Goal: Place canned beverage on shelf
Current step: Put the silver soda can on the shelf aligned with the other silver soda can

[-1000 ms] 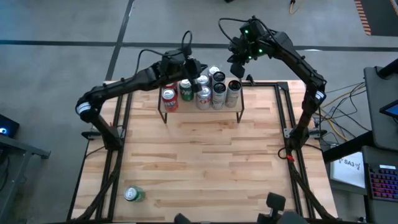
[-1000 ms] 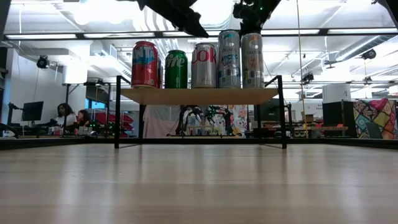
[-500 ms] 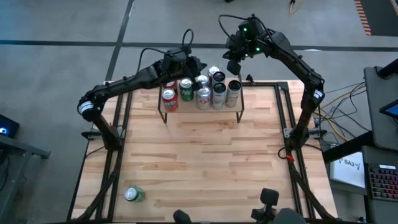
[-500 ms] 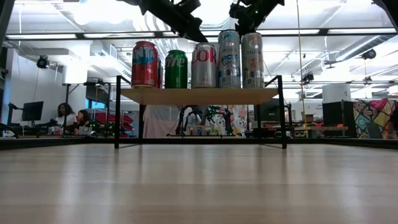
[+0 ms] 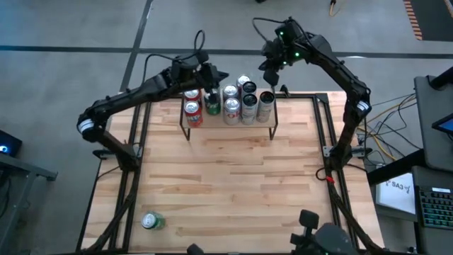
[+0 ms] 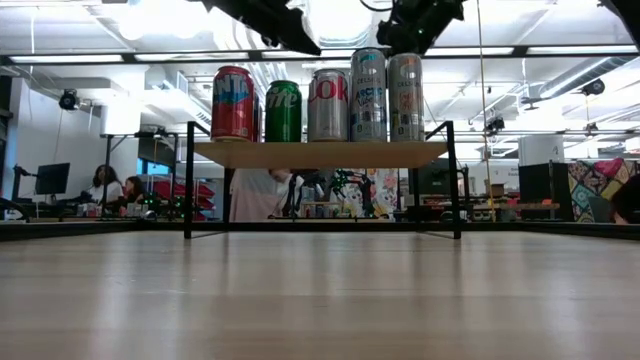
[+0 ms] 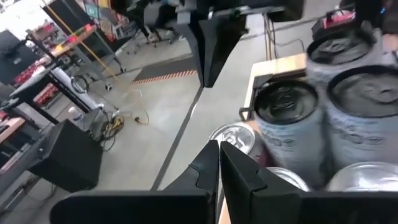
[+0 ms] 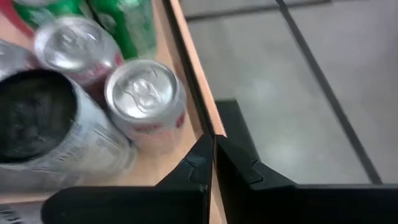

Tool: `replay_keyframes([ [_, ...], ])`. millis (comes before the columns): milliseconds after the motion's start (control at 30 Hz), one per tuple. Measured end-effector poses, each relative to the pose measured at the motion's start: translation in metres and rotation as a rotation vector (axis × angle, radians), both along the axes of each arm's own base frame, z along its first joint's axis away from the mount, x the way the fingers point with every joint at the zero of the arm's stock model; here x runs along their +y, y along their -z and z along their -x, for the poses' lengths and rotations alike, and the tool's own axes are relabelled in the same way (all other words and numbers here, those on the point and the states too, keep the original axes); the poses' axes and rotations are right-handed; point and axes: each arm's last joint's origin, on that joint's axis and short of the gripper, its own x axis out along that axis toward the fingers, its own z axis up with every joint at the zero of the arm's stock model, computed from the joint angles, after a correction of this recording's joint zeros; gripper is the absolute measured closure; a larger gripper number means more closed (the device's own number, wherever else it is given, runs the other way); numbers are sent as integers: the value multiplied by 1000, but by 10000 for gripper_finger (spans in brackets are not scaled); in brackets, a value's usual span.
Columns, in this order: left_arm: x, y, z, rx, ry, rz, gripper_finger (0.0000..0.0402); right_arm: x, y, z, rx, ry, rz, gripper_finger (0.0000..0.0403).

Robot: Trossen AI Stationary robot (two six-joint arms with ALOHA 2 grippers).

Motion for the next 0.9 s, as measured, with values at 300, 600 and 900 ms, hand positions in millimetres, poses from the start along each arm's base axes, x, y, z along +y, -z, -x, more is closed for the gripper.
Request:
replay_keyframes([
  [300,-24,-1,40,-155,55,-47,401,-8,-3,4,-106,3,-56,394],
  [600,-51,6,91,-326,50,-77,401,-7,-3,2,-109,201,-145,394],
  [900,-65,26,116,-417,54,-127,401,-4,3,-7,-134,297,-260,394],
])
